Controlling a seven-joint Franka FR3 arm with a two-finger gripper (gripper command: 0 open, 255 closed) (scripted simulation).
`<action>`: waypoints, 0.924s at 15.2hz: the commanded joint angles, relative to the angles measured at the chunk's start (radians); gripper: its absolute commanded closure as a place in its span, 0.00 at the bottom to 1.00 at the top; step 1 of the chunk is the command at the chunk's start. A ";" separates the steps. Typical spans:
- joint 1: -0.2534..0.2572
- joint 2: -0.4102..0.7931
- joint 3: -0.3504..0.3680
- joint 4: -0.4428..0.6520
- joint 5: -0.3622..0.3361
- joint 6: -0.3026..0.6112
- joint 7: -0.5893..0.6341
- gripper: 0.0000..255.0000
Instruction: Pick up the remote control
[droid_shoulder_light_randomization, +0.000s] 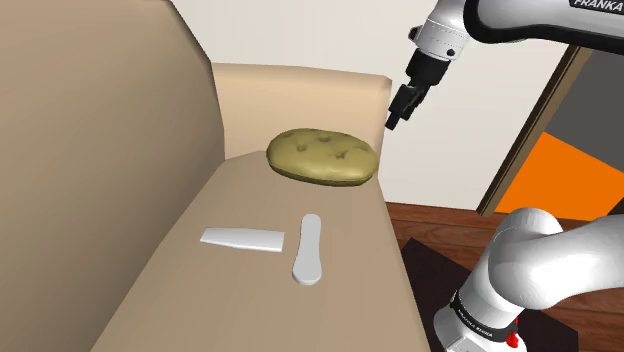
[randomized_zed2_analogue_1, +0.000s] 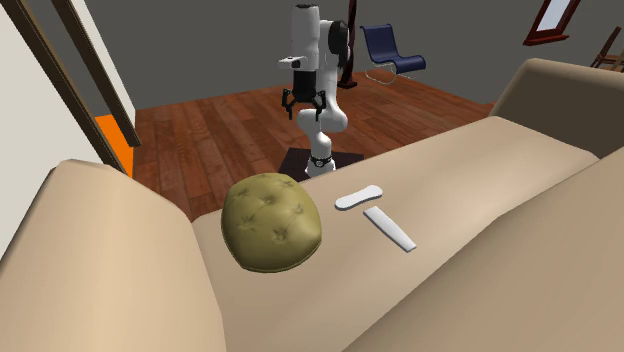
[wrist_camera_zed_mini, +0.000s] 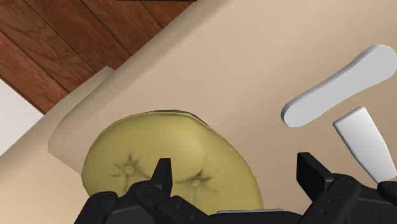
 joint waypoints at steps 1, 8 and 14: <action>0.000 0.000 0.000 0.000 0.000 0.000 0.000 0.00; -0.037 -0.006 0.170 -0.156 0.090 0.096 0.315 0.00; -0.059 0.066 0.325 -0.225 0.181 0.196 0.588 0.00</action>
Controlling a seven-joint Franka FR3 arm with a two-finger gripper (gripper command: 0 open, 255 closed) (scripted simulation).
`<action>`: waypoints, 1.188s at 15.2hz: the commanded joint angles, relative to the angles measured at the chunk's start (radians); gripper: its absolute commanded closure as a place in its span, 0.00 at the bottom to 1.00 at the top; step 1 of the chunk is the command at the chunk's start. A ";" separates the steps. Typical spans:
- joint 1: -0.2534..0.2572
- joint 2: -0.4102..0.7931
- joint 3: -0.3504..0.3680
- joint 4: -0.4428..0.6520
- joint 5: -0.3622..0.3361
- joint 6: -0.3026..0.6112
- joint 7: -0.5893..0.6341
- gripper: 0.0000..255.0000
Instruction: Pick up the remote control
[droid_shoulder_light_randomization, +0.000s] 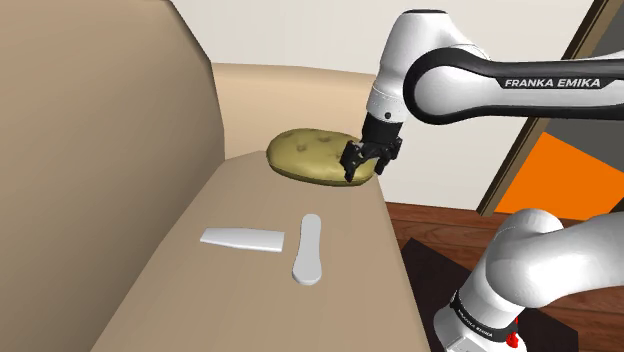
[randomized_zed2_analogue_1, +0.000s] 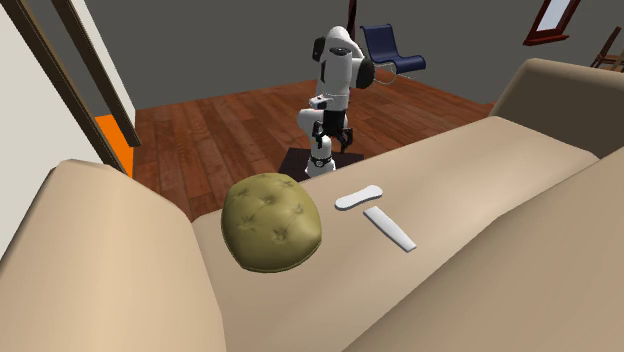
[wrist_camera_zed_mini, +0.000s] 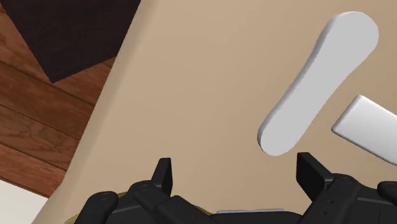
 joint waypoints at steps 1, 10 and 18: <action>-0.005 0.032 0.060 -0.016 0.035 0.036 0.104 0.00; -0.074 0.295 0.304 0.010 0.118 0.224 0.519 0.00; -0.121 0.458 0.408 0.019 0.098 0.358 0.688 0.00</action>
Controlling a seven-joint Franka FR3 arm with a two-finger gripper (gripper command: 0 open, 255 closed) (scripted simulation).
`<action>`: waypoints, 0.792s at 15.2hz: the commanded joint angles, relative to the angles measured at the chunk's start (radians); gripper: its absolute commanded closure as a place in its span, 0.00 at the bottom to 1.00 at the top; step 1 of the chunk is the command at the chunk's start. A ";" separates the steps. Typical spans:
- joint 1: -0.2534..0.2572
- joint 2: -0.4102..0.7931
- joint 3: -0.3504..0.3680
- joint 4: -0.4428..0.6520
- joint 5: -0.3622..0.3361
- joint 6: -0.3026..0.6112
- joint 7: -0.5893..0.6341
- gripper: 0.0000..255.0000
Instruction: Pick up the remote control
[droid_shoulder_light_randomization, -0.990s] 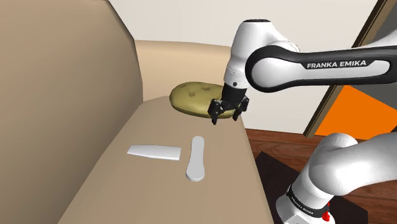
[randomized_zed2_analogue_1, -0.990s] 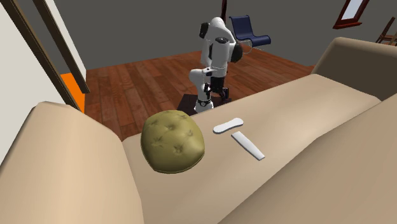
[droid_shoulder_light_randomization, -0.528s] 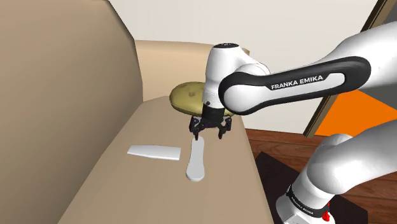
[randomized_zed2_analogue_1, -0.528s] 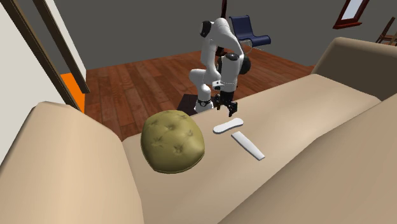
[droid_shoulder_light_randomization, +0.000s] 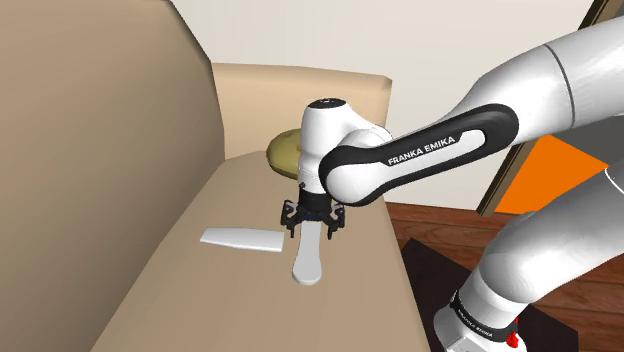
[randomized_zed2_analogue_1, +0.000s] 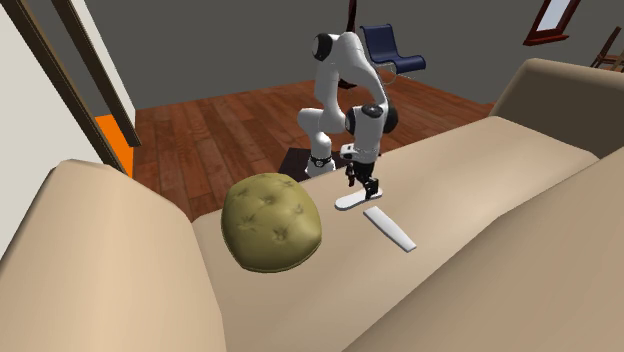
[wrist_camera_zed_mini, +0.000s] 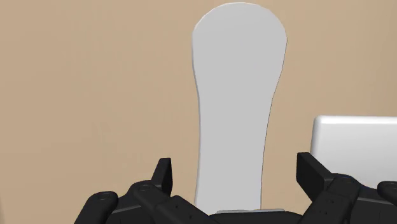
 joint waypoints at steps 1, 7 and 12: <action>-0.004 0.020 0.011 -0.012 -0.005 0.032 0.009 0.00; -0.010 0.048 0.023 -0.027 -0.016 0.073 0.018 1.00; -0.010 0.049 0.023 -0.028 -0.016 0.073 0.019 1.00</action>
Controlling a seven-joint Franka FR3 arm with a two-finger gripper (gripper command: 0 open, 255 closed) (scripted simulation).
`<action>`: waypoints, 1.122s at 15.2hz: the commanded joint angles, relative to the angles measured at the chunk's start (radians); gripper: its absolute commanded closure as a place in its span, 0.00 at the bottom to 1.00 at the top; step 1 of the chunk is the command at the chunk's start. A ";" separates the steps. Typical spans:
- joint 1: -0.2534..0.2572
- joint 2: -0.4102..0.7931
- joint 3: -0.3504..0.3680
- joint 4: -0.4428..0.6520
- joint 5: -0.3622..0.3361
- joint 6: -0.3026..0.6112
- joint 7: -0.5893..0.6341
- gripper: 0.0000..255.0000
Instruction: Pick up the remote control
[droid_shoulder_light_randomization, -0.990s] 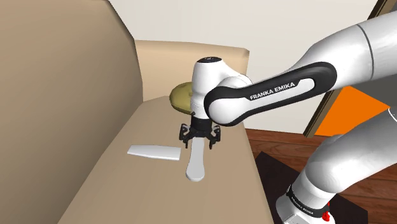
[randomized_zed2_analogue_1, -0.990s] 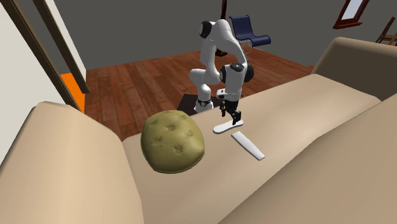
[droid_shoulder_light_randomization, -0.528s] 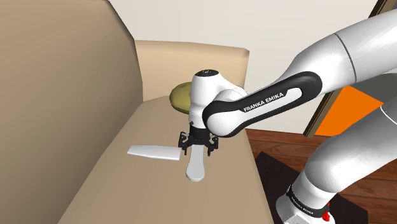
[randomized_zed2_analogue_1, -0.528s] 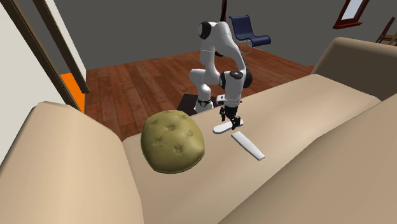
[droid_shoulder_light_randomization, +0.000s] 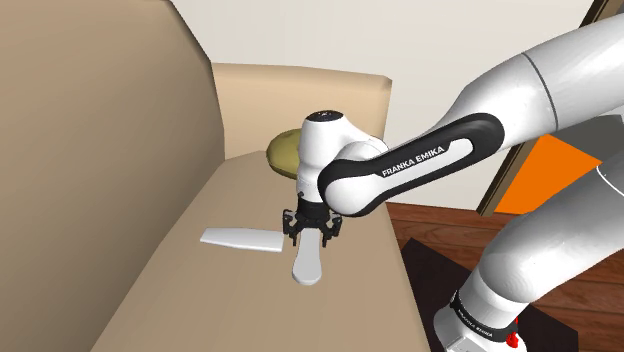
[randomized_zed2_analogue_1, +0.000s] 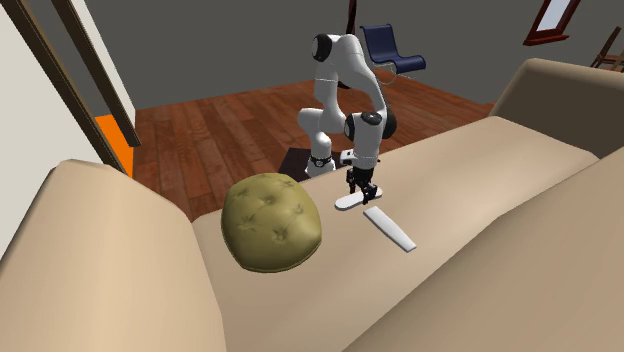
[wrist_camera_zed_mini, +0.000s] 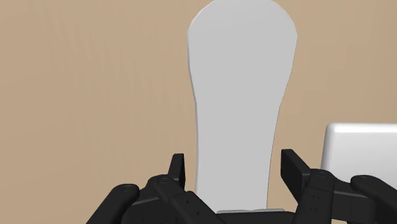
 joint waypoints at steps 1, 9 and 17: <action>0.000 0.002 0.001 -0.001 0.000 0.002 0.000 1.00; 0.012 -0.056 -0.027 0.039 0.018 -0.093 -0.019 1.00; 0.018 -0.111 -0.058 0.108 0.025 -0.214 -0.032 1.00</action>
